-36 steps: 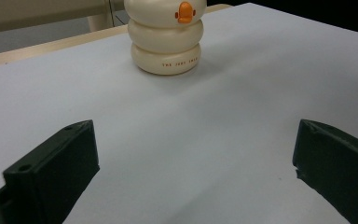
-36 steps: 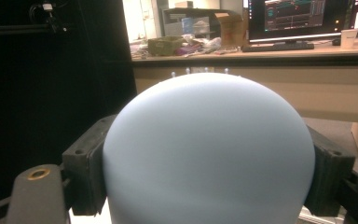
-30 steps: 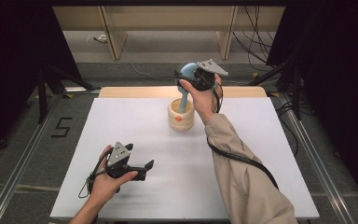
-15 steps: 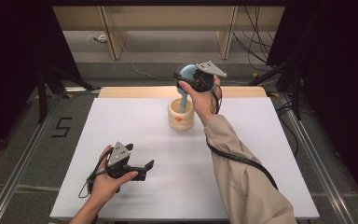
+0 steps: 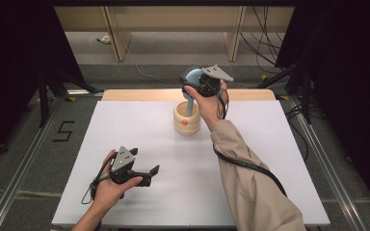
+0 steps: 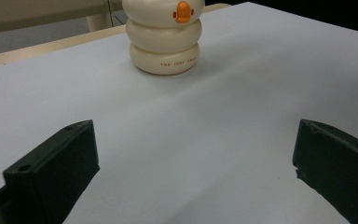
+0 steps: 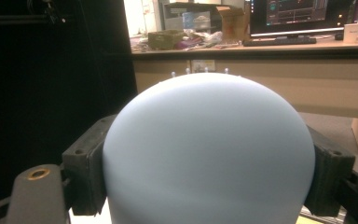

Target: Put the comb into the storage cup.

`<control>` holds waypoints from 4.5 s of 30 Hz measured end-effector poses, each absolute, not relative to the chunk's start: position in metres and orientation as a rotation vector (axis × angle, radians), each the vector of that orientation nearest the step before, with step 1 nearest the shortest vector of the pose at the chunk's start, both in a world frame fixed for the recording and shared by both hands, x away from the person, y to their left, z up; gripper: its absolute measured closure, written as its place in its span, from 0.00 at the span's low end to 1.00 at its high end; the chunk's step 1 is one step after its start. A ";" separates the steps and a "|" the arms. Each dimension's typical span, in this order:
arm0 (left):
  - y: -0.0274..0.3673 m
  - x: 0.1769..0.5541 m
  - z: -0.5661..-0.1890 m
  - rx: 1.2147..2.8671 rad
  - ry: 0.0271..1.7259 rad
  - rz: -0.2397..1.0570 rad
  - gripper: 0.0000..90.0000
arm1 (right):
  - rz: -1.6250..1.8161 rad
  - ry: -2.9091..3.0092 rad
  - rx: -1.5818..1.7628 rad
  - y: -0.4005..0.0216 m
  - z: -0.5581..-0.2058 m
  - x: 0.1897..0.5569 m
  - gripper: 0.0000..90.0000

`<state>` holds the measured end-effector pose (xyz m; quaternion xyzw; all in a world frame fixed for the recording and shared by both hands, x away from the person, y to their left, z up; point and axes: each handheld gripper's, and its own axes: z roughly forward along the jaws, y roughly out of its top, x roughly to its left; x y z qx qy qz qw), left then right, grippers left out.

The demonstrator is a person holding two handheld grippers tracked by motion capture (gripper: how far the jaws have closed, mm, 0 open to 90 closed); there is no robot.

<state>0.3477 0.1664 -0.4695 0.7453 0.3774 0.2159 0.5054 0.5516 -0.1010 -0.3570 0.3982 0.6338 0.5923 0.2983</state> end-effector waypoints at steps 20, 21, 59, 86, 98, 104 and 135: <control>0.166 0.348 -0.470 1.799 0.908 0.525 0.00 | 1.565 1.681 1.034 -0.096 -0.362 0.550 0.23; 0.166 0.348 -0.470 1.799 0.907 0.526 0.00 | 1.561 1.683 1.031 -0.096 -0.362 0.550 0.23; 0.166 0.348 -0.470 1.800 0.906 0.527 0.00 | 1.552 1.661 1.019 -0.093 -0.379 0.552 0.23; 0.165 0.348 -0.470 1.802 0.902 0.524 0.00 | 1.529 1.671 1.018 -0.091 -0.391 0.552 0.23; 0.164 0.348 -0.470 1.803 0.901 0.523 0.00 | 1.524 1.680 1.002 -0.089 -0.395 0.551 0.23; 0.164 0.348 -0.470 1.803 0.901 0.522 0.00 | 1.521 1.695 0.984 -0.089 -0.395 0.548 0.22; 0.164 0.348 -0.470 1.805 0.903 0.526 0.00 | 1.508 1.781 1.006 -0.117 -0.397 0.525 0.19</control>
